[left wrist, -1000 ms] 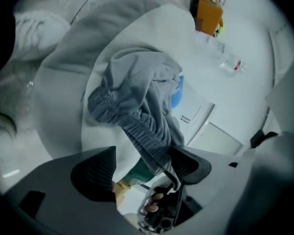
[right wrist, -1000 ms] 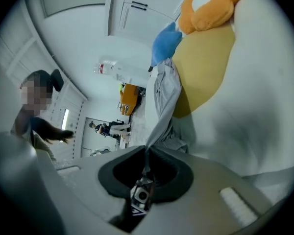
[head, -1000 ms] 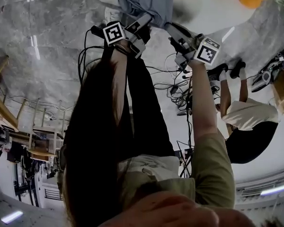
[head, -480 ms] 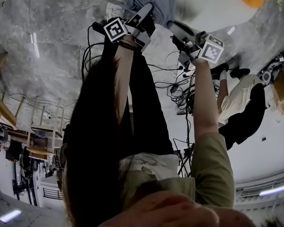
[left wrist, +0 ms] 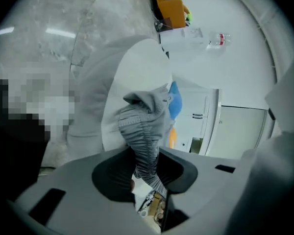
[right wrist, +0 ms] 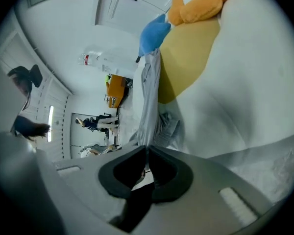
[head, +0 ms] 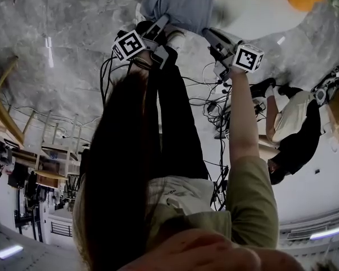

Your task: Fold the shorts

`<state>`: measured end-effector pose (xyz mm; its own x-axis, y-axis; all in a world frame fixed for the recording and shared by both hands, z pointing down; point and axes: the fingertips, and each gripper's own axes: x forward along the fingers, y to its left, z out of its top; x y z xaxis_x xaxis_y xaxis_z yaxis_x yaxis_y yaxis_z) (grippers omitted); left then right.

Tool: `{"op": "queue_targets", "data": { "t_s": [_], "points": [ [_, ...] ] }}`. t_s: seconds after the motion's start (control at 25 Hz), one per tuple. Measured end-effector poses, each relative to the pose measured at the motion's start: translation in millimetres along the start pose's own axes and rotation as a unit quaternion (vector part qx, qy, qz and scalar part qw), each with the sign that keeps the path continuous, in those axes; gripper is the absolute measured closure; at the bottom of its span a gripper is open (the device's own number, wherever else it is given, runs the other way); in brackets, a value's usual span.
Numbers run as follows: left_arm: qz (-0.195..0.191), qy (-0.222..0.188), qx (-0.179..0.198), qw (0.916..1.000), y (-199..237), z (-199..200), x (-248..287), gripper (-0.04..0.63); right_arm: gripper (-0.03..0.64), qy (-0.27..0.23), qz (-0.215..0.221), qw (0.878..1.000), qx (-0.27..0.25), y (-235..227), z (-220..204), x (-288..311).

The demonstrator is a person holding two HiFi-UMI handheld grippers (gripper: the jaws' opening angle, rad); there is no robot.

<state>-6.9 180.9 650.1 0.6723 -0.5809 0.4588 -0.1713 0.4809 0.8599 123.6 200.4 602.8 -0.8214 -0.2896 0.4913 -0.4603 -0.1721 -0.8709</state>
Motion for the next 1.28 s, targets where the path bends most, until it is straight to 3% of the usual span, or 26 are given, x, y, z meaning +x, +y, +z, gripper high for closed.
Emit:
{"op": "queue_targets", "data": {
  "t_s": [0.16,0.44,0.6,0.72,0.8,1.0,1.2,1.28],
  "points": [
    [0.067,-0.016,0.084,0.9941,-5,16,-19,0.486,0.591,0.012,-0.034,0.999,0.025,9,-9,17],
    [0.123,0.034,0.239,0.9627,-79,66,-1,0.485,0.591,-0.013,-0.03,0.998,0.046,54,57,30],
    [0.127,0.065,0.276,0.9504,-126,95,26,0.482,0.591,-0.028,-0.051,0.998,0.04,73,106,37],
    [0.146,0.081,0.311,0.9356,-149,118,57,0.482,0.591,-0.04,-0.08,0.996,0.017,78,153,45],
    [0.153,0.089,0.323,0.9298,-161,133,82,0.482,0.591,-0.051,-0.1,0.994,0.006,75,186,51],
    [0.162,0.108,0.326,0.9251,-174,157,130,0.482,0.591,-0.071,-0.13,0.989,-0.009,66,246,59],
    [0.166,0.11,0.308,0.9306,-184,181,162,0.479,0.591,-0.078,-0.132,0.988,-0.021,62,293,75],
    [0.17,0.115,0.307,0.9293,-186,185,169,0.479,0.591,-0.081,-0.136,0.987,-0.022,60,313,80]
  ]
}}
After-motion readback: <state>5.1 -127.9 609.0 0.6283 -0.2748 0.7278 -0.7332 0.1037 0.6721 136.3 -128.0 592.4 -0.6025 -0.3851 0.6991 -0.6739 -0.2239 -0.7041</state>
